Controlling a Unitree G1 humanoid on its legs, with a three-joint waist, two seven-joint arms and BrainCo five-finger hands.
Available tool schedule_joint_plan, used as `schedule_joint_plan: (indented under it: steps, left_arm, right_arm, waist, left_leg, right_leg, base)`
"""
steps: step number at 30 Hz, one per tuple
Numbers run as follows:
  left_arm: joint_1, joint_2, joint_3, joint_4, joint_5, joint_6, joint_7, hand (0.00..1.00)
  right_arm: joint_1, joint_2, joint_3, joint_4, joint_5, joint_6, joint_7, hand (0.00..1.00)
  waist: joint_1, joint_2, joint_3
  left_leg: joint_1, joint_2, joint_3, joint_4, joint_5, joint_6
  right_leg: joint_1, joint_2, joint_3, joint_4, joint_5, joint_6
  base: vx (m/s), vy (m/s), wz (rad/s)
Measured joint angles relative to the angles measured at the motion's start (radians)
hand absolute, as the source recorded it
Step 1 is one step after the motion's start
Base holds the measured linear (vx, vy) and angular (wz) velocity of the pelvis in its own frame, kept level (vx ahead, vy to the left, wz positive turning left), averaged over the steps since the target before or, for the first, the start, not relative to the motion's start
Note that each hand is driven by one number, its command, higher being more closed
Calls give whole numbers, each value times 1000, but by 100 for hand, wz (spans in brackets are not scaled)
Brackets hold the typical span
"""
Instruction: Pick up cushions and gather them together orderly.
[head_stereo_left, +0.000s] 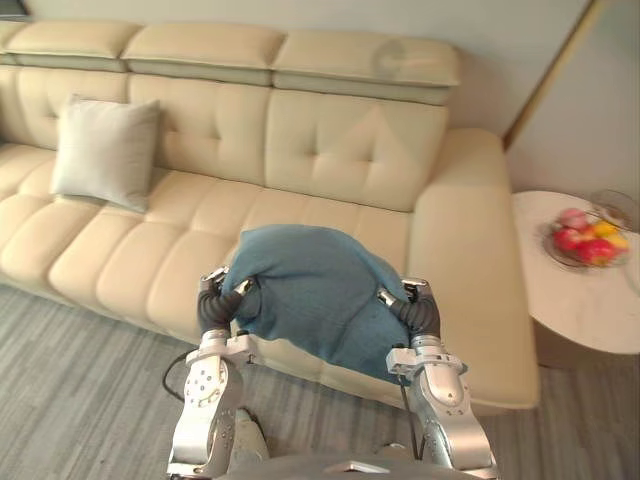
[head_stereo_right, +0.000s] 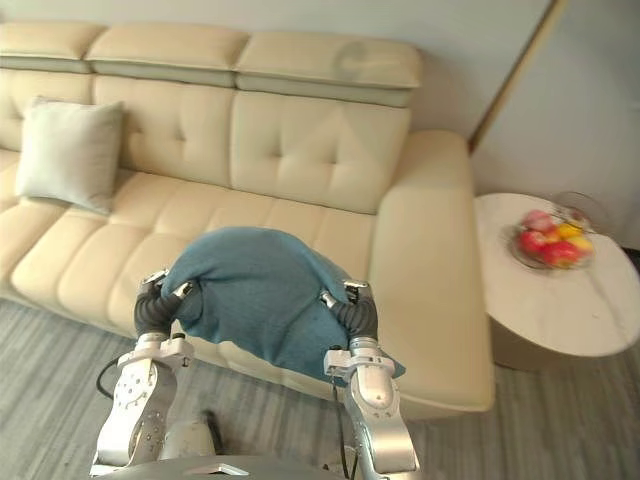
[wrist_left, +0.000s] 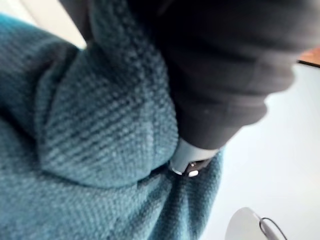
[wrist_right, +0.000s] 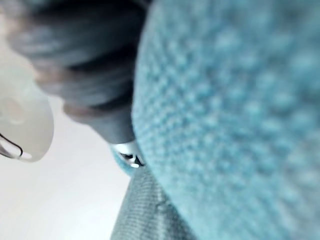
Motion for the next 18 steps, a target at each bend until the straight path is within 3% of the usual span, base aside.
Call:
schedule_joint_plan:
  steps: [1,2,4,5,7,8,10,12,14,16,18]
  left_arm:
    - [-37,26,-1,44,0,-4,7,100]
    - [-44,36,-1,54,1,-4,9,100]
    - [-54,77,0,84,2,-11,10,100]
    - [-51,85,0,93,3,-11,10,100]
    - [-44,106,1,117,5,-11,10,100]
    - [-37,113,1,128,14,-5,8,100]
    - [-24,112,-3,132,22,4,6,100]
    - [-7,111,-3,135,23,11,-5,100]
    - [-7,112,-3,136,25,19,-13,100]
    - [-10,110,-3,136,39,26,-13,100]
    - [-15,108,-4,136,41,29,-18,100]
  right_arm:
    - [-35,12,-9,61,-2,4,-12,100]
    - [-39,21,-12,70,-3,6,-16,100]
    - [-38,79,-18,88,-42,8,-20,100]
    - [-35,87,-18,92,-45,10,-20,100]
    - [-36,91,-15,114,-62,10,-20,100]
    - [-37,91,-8,142,-65,11,-20,100]
    - [-27,92,-9,163,-65,16,-19,100]
    - [-11,90,-7,163,-64,24,-15,100]
    - [-13,76,-7,163,-61,24,-10,100]
    - [-14,72,-7,162,-60,24,-7,100]
    - [-15,61,-8,161,-58,24,-2,100]
  waist:
    - [4,-38,4]
    - [3,-47,3]
    - [12,-85,21]
    - [14,-93,20]
    - [16,-106,25]
    - [5,-100,38]
    - [-19,-108,48]
    - [-36,-117,54]
    - [-37,-116,57]
    - [-38,-108,67]
    - [-53,-92,78]
  left_leg:
    - [-12,-47,11,29,-16,38]
    - [-23,-55,11,44,-26,51]
    - [-50,-70,31,170,-126,102]
    - [-44,-78,46,182,-145,112]
    - [-17,-95,94,183,-178,132]
    - [-5,-106,101,171,-188,140]
    - [11,-127,100,142,-189,145]
    - [27,-157,98,98,-189,146]
    - [29,-170,98,69,-180,159]
    - [28,-170,92,56,-169,167]
    - [24,-184,67,37,-155,161]
  right_leg:
    - [15,-28,19,-70,73,-19]
    - [20,-32,26,-92,97,-27]
    - [9,-72,82,-81,199,-37]
    - [-12,-89,98,-57,210,-53]
    - [-75,-128,127,21,240,-145]
    - [-123,-125,153,115,187,-158]
    - [-157,-67,184,225,63,-138]
    - [-170,80,231,254,-81,-104]
    - [-189,175,223,217,-131,-118]
    - [-217,229,211,189,-136,-139]
    - [-236,246,217,162,-118,-161]
  base:
    - [-10,476,30]
    - [-24,484,11]
    - [-84,595,-15]
    - [-100,485,-48]
    - [-95,309,-49]
    - [-132,355,-26]
    - [-90,253,-3]
    - [-7,110,5]
    - [25,20,-5]
    - [0,-79,-3]
    - [-24,-125,33]
